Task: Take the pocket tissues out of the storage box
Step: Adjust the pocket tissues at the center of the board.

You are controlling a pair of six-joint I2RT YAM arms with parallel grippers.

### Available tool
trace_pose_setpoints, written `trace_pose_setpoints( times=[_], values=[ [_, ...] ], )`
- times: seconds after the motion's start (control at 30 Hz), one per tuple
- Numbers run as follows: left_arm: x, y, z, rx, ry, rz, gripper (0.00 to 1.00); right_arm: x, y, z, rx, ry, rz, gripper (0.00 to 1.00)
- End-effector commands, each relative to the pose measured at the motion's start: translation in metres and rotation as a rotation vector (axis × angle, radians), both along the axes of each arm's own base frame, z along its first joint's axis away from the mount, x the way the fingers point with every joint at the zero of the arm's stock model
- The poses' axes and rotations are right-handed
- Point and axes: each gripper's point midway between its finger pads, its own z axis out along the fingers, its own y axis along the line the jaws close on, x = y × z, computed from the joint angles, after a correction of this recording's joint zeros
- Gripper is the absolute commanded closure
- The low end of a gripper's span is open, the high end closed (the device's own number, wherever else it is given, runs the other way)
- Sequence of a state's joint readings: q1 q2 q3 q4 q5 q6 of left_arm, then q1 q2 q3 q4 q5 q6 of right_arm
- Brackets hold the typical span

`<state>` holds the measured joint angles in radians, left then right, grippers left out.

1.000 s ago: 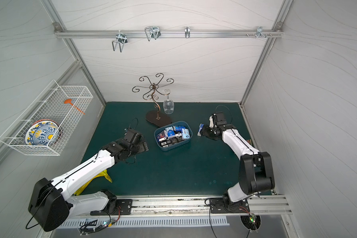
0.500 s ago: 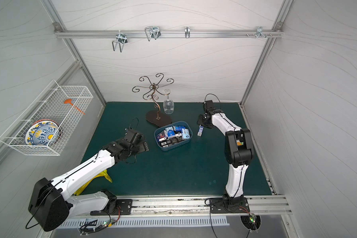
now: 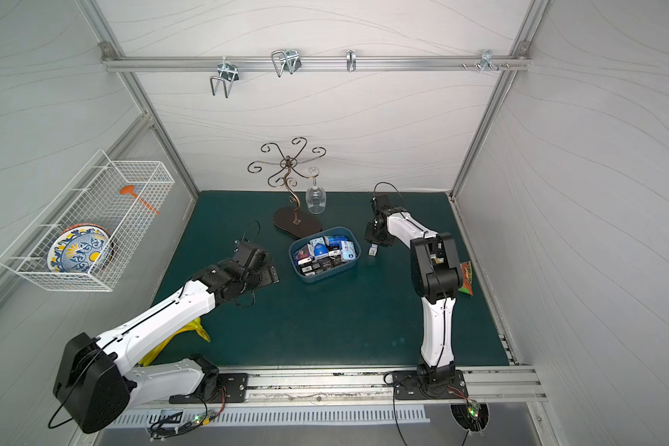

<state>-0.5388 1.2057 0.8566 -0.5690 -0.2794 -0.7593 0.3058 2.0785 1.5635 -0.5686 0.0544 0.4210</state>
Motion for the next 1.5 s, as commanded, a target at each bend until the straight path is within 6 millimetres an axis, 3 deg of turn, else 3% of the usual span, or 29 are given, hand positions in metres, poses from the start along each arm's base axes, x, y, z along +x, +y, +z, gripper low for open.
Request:
trace_pose_setpoints(
  times=[0.0,0.17,0.33,0.53,0.73,1.0,1.2,1.47],
  values=[
    [0.009,-0.002,0.021,-0.008,-0.067,0.002,0.12,-0.009,0.001,0.012,0.046,-0.013,0.012,0.73],
    [0.007,0.0,0.021,-0.004,-0.069,0.005,0.12,-0.023,-0.002,0.026,0.256,-0.004,0.053,0.8],
    [0.009,-0.002,0.019,-0.014,-0.073,0.006,0.12,-0.054,0.009,0.031,0.546,0.05,0.134,0.81],
    [0.011,-0.011,0.013,-0.043,-0.05,-0.009,0.13,-0.073,0.005,0.007,0.651,0.118,0.121,0.77],
    [0.01,-0.006,0.017,-0.031,-0.065,-0.001,0.13,-0.075,-0.022,-0.013,0.49,0.137,0.056,0.56],
    [0.009,-0.005,0.017,-0.026,-0.07,-0.002,0.12,-0.081,-0.035,0.002,0.286,0.083,0.069,0.46],
    [0.009,-0.005,0.017,-0.026,-0.069,-0.004,0.12,-0.09,-0.031,0.0,0.152,0.089,0.112,0.44],
    [0.008,-0.004,0.018,-0.023,-0.07,-0.004,0.12,-0.091,-0.037,-0.031,0.09,0.125,0.082,0.52]
  ],
)
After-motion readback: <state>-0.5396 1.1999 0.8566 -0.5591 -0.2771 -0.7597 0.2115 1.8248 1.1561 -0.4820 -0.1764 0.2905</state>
